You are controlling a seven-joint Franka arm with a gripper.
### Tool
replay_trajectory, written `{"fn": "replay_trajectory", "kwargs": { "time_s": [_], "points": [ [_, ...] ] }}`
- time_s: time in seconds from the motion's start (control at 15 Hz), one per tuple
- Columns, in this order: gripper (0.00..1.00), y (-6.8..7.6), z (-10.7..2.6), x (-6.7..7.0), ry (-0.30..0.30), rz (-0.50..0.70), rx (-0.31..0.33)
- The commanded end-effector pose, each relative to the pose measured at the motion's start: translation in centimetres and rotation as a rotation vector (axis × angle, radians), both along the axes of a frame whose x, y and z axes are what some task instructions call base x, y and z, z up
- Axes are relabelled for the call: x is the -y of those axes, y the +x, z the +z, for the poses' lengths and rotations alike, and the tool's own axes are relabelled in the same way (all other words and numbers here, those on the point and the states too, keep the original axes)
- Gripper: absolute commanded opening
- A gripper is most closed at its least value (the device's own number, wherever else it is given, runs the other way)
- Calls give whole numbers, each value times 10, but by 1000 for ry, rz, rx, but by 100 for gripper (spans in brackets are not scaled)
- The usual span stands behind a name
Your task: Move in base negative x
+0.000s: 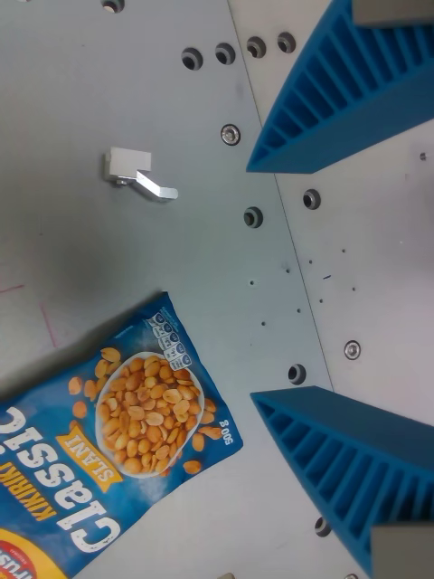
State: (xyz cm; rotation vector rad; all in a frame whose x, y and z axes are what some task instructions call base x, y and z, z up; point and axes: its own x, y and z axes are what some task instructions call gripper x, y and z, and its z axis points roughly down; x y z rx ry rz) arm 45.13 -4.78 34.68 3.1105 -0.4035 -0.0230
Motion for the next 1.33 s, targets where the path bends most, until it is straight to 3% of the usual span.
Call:
{"fn": "replay_trajectory", "kwargs": {
  "time_s": [0.07,1.33],
  "points": [
    [100,-6,3,1,0,0,5],
    [100,-111,-9,25,0,0,5]
  ]
}}
